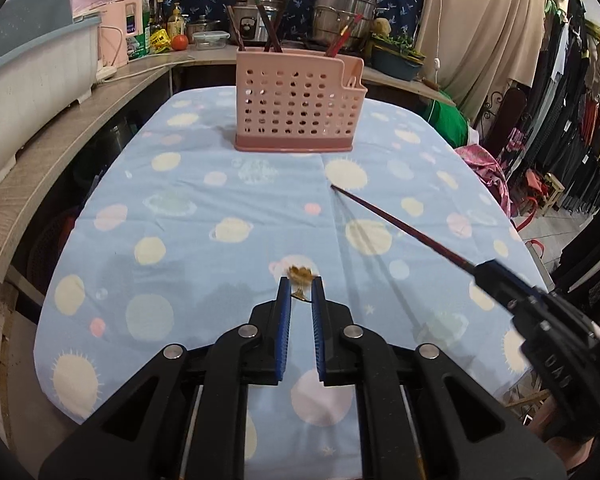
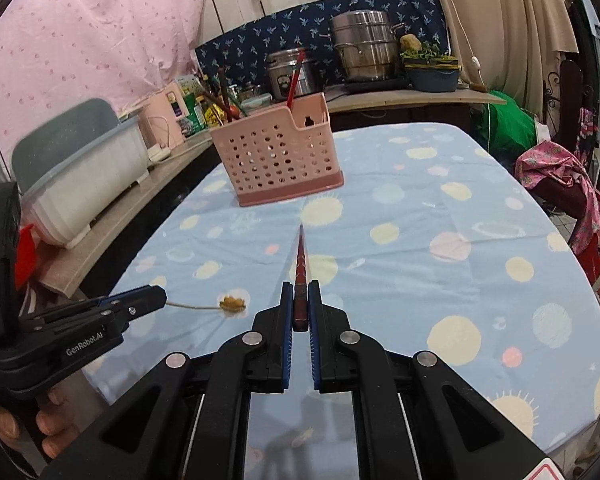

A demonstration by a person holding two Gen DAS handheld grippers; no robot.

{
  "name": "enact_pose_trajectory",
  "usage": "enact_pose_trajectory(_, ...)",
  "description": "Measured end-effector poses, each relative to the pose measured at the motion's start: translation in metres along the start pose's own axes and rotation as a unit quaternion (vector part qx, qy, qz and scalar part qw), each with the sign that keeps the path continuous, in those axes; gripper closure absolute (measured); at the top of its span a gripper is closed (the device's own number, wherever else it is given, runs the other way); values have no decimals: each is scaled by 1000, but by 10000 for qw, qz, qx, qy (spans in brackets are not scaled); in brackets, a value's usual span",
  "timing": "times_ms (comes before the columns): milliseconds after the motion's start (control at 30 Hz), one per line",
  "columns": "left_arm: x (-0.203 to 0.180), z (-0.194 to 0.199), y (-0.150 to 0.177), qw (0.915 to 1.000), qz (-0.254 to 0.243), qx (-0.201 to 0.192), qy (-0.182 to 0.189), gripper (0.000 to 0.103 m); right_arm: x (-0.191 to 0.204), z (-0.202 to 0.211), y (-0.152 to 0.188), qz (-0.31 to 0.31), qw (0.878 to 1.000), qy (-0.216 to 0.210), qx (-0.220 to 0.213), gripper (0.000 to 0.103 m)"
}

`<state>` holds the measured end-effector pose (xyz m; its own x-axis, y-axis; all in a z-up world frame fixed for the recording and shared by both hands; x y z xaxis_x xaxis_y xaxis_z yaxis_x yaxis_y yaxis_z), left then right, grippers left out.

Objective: Organize utensils
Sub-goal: 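Grasp the gold spoon with the left tool while the right tool holds the chopstick, then lift the gold spoon and dark red chopstick and lower both into the pink basket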

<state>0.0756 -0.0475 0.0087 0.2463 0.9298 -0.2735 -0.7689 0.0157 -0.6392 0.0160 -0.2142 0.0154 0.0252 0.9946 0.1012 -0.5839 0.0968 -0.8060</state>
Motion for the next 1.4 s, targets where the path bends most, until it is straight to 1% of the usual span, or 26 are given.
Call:
enact_pose_trajectory(167,-1,4,-16,9999,-16,-123,17,95,-13,11,-28,-152,9994,-68,-315,96)
enact_pose_trajectory(200,-1,4,-18,9999,-11,-137,25,102,-16,12,-34,-192,9991,-92,-370,96)
enact_pose_trajectory(233,-1,4,-21,9999,-11,-148,16,102,-18,13,-39,-221,9989,-111,-410,96)
enact_pose_trajectory(367,1,2,-28,9999,-25,-153,19,102,-25,15,-61,-232,9978,-127,-602,96)
enact_pose_trajectory(600,1,6,-38,9997,-86,-214,-53,102,-29,16,-93,-78,9969,-154,-767,96)
enact_pose_trajectory(833,4,14,-65,9993,-66,-372,-42,102,-33,13,-128,20,9955,-195,-924,96)
enact_pose_trajectory(933,4,19,-84,9988,-44,-485,-23,102,-35,10,-143,1,9949,-248,-979,96)
enact_pose_trajectory(1133,11,26,-135,9977,177,-646,103,102,-42,8,-180,-94,9921,-367,-1197,96)
enact_pose_trajectory(1300,13,31,-180,9955,192,-922,48,102,-44,6,-217,-70,9886,-369,-1455,96)
enact_pose_trajectory(1400,10,34,-204,9934,131,-1142,-54,102,-44,2,-237,-69,9867,-354,-1583,96)
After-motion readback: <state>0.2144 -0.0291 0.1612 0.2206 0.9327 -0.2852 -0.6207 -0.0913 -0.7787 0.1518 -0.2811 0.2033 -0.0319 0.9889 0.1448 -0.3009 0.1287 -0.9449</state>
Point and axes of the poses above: each gripper's, at about its wrist camera, not at the fingertips, and z roughly against the way its jaws point, x to its left, y to its underside, the point moved 2 cm from there along -z, roughly the way its jaws point, and after that the axes turned 10 degrees about z, right-handed, at the moved point
